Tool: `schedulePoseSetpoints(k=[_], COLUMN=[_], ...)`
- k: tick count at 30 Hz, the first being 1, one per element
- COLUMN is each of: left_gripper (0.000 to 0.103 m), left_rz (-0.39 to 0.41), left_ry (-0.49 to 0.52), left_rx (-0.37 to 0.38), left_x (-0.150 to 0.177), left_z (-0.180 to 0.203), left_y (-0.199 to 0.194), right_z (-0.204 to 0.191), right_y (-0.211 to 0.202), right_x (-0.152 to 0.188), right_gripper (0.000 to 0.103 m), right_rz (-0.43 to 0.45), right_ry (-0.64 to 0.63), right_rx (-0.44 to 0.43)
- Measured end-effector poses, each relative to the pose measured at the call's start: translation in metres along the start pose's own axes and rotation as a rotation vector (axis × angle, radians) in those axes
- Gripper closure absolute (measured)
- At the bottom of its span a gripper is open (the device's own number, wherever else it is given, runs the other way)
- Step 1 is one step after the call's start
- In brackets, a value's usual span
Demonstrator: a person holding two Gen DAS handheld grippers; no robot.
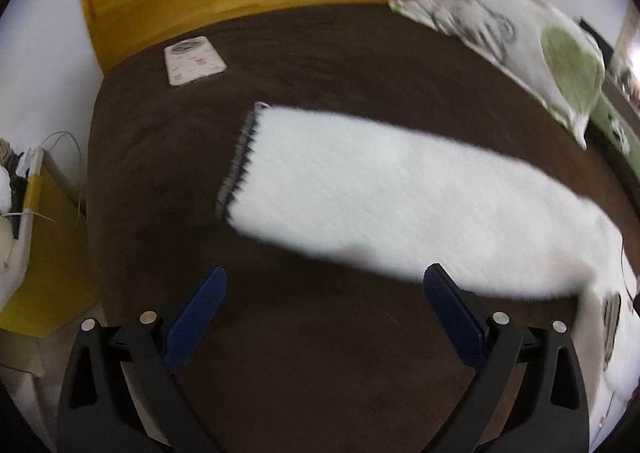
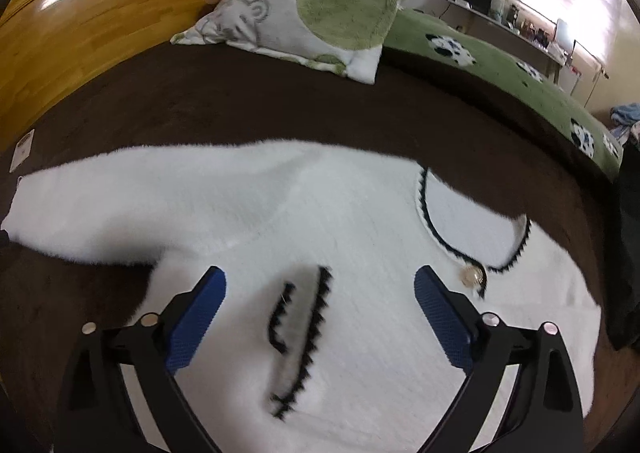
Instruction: Fold large clothes
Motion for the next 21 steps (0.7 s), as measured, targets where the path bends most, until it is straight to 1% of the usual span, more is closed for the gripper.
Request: schedulePoseSetpoints(k=[3, 5, 7, 11, 15, 16, 17, 18, 19, 20, 21], left_gripper=[0.006, 0.006, 0.006, 0.006, 0.007, 0.010, 0.022, 0.031, 0.059, 0.079, 0.080], left_rz=[0.011, -0.013, -0.014, -0.004, 0.014, 0.013, 0.024, 0.030, 0.031, 0.021, 0.008], left_ry=[-0.043, -0.078, -0.110, -0.146, -0.173, -0.182, -0.185, -0.188, -0.191, -0.193, -0.201], left_rx=[0.021, 0.026, 0.047, 0.071, 0.093, 0.105, 0.120, 0.114, 0.103, 0.102, 0.109], left_x=[-0.002, -0.004, -0.004, -0.004, -0.012, -0.016, -0.019, -0.022, -0.025, -0.027, -0.029], left_z=[-0.014, -0.020, -0.024, -0.025, -0.024, -0.024, -0.023, -0.024, -0.027, -0.028, -0.028], left_y=[0.017, 0.032, 0.039, 0.047, 0.053, 0.053, 0.051, 0.049, 0.049, 0.051, 0.054], right_z=[-0.002, -0.004, -0.008, -0.016, -0.022, -0.023, -0.025, -0.026, -0.027, -0.028, -0.028], right_y=[0.004, 0.008, 0.013, 0.021, 0.028, 0.030, 0.033, 0.036, 0.038, 0.041, 0.044], right_x=[-0.002, -0.003, -0.002, 0.001, -0.001, -0.002, -0.004, -0.005, -0.007, -0.010, -0.012], right_gripper=[0.008, 0.008, 0.008, 0.008, 0.008, 0.008, 0.008, 0.008, 0.006, 0.006, 0.006], right_rz=[0.013, 0.014, 0.010, -0.006, -0.011, -0.012, -0.012, -0.014, -0.017, -0.018, -0.019], right_ry=[0.024, 0.032, 0.032, 0.013, -0.005, -0.004, -0.008, -0.015, -0.020, -0.023, -0.024], right_rx=[0.004, 0.014, 0.021, 0.016, 0.011, 0.008, 0.007, 0.011, 0.014, 0.013, 0.009])
Point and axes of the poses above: each gripper's, at about its wrist camera, not at the fingertips, and y roughly the way its jaws point, z to its right, x to its underside, the point moved 2 cm from there along y, roughly the way its jaws point, and after that the axes turned 7 degrees about -x, right-handed, at the moved point
